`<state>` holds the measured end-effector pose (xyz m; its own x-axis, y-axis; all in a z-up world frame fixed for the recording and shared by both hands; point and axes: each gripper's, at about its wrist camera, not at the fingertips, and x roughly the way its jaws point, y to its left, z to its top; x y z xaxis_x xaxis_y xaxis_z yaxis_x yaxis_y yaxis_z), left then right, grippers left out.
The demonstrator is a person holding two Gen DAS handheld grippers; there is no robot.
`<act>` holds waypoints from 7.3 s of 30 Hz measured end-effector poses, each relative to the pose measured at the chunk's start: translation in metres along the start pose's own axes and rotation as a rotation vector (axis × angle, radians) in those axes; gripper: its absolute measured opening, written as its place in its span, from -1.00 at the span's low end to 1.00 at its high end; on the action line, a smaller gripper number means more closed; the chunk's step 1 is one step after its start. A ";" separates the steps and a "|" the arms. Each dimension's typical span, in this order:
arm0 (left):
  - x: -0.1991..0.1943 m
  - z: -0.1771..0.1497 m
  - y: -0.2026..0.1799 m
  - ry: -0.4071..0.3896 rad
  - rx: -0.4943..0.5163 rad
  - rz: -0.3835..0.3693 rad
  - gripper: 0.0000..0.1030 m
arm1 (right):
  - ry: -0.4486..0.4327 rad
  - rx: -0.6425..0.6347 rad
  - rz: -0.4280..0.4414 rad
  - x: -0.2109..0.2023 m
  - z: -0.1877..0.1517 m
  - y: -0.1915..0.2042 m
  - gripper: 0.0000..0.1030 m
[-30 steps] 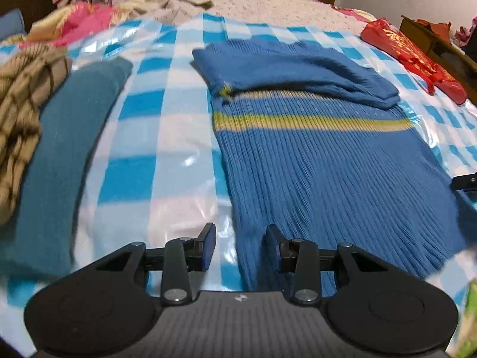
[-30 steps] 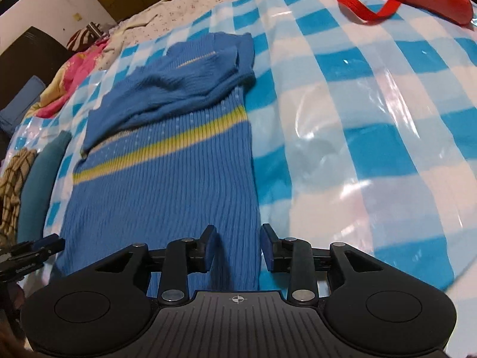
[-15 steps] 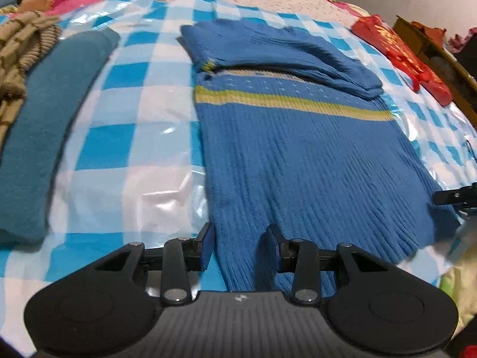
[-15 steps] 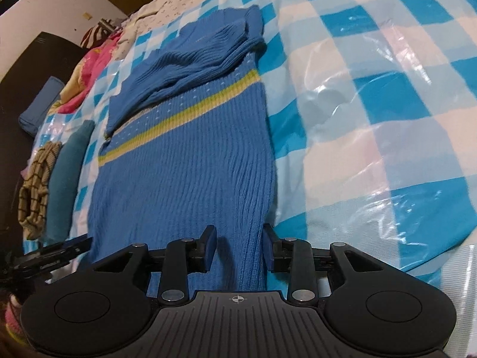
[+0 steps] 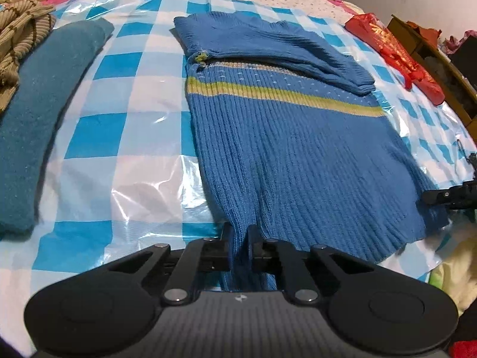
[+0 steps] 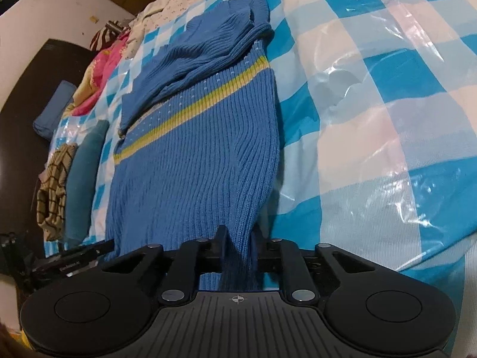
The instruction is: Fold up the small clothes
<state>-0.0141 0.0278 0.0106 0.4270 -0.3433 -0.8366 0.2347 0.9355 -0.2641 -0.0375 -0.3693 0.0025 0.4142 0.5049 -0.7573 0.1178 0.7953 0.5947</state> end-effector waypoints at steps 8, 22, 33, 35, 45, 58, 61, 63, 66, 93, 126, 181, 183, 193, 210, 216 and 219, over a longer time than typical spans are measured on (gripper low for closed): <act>-0.004 0.003 0.007 -0.018 -0.053 -0.056 -0.63 | -0.032 0.071 0.069 -0.001 0.000 -0.001 -0.76; 0.005 0.003 0.014 0.031 -0.060 -0.041 -0.45 | -0.001 0.037 0.025 0.007 0.000 0.000 -0.66; 0.005 0.002 0.003 0.082 -0.014 -0.038 -0.62 | 0.011 0.026 0.053 0.012 -0.003 0.000 -0.64; 0.003 0.002 0.004 0.078 -0.028 -0.055 -0.64 | 0.002 0.047 0.068 0.009 -0.003 -0.003 -0.72; -0.011 0.022 0.018 -0.038 -0.235 -0.288 -0.65 | -0.096 0.203 0.226 -0.005 0.004 -0.005 -0.80; -0.007 0.108 0.037 -0.234 -0.276 -0.397 -0.65 | -0.280 0.195 0.354 -0.015 0.084 0.021 -0.80; 0.001 0.136 0.043 -0.274 -0.276 -0.396 -0.65 | -0.322 0.186 0.357 -0.009 0.112 0.027 -0.80; 0.009 0.158 0.050 -0.296 -0.286 -0.386 -0.65 | -0.343 0.187 0.358 -0.003 0.134 0.029 -0.80; 0.026 0.183 0.061 -0.317 -0.323 -0.365 -0.65 | -0.370 0.203 0.364 0.010 0.169 0.032 -0.80; 0.067 0.189 0.080 -0.329 -0.390 -0.107 -0.50 | -0.421 0.132 0.100 0.060 0.211 0.030 -0.32; 0.078 0.200 0.082 -0.301 -0.411 0.077 -0.26 | -0.376 -0.022 -0.168 0.068 0.163 0.020 -0.05; 0.044 0.103 0.068 -0.328 -0.533 0.018 -0.17 | -0.445 -0.139 -0.333 0.060 0.136 0.046 -0.18; 0.039 0.097 0.060 -0.339 -0.487 0.013 -0.17 | -0.455 -0.144 -0.313 0.051 0.126 0.052 -0.18; 0.049 0.083 0.038 -0.331 -0.373 -0.058 -0.16 | -0.402 -0.007 -0.260 0.047 0.103 0.031 -0.16; 0.070 0.080 0.039 -0.361 -0.298 -0.093 -0.10 | -0.348 0.068 -0.238 0.073 0.114 0.032 -0.11; 0.060 0.070 0.051 -0.409 -0.321 -0.071 -0.11 | -0.363 0.076 -0.269 0.074 0.108 0.036 -0.15; 0.063 0.068 0.062 -0.407 -0.364 -0.089 -0.11 | -0.365 0.074 -0.294 0.074 0.103 0.039 -0.15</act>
<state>0.0870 0.0579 -0.0258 0.7392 -0.3595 -0.5696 -0.0012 0.8449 -0.5349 0.0907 -0.3359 -0.0027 0.6423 0.1009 -0.7598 0.3356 0.8542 0.3971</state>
